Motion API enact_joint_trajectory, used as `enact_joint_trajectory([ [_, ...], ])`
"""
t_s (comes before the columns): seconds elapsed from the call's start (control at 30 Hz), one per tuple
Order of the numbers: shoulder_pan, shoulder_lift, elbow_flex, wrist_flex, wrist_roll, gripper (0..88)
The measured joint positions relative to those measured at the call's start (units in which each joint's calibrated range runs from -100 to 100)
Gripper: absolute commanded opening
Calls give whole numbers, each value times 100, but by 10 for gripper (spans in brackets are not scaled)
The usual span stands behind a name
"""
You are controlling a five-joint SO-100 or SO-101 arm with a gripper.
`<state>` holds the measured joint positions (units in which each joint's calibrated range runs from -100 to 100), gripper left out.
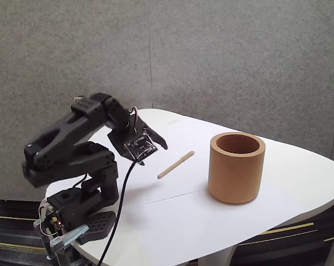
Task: Grab the pen and put it in the pen holder.
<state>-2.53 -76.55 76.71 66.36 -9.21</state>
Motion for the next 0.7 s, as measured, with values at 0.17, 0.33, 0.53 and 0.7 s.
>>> enact_joint_trajectory([
  [0.17,7,1710,-1588,-17,-703,313],
  [0.33,140,3192,-3195,-25,-1534,313],
  [0.53,125,4471,-4522,-25,-2540,313],
  [0.7,132,5182,-4756,-25,-3199,313],
])
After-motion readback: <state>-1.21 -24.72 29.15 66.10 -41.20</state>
